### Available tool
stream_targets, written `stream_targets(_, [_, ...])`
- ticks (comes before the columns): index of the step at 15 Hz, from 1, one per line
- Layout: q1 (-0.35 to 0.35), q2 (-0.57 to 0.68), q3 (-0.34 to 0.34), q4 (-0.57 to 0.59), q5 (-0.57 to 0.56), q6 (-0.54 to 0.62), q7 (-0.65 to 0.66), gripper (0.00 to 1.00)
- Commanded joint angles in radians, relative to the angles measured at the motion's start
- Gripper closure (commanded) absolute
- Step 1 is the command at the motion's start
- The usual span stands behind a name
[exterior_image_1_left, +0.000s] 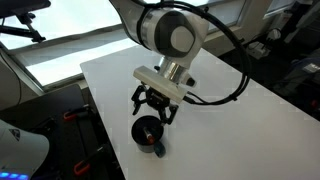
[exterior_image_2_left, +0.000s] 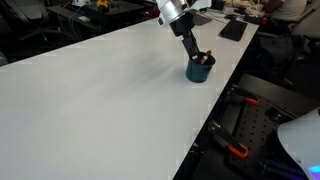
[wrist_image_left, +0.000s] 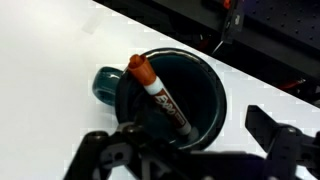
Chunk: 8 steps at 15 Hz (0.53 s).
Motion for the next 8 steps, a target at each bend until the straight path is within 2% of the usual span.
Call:
stream_targets(1, [0.0, 0.0, 0.0, 0.002, 0.003, -0.002, -0.006, 0.0])
stream_targets(6, [-0.018, 0.008, -0.001, 0.029, 0.037, -0.019, -0.032, 0.0])
stream_targets(8, [-0.02, -0.034, -0.004, 0.007, 0.042, -0.004, -0.021, 0.0])
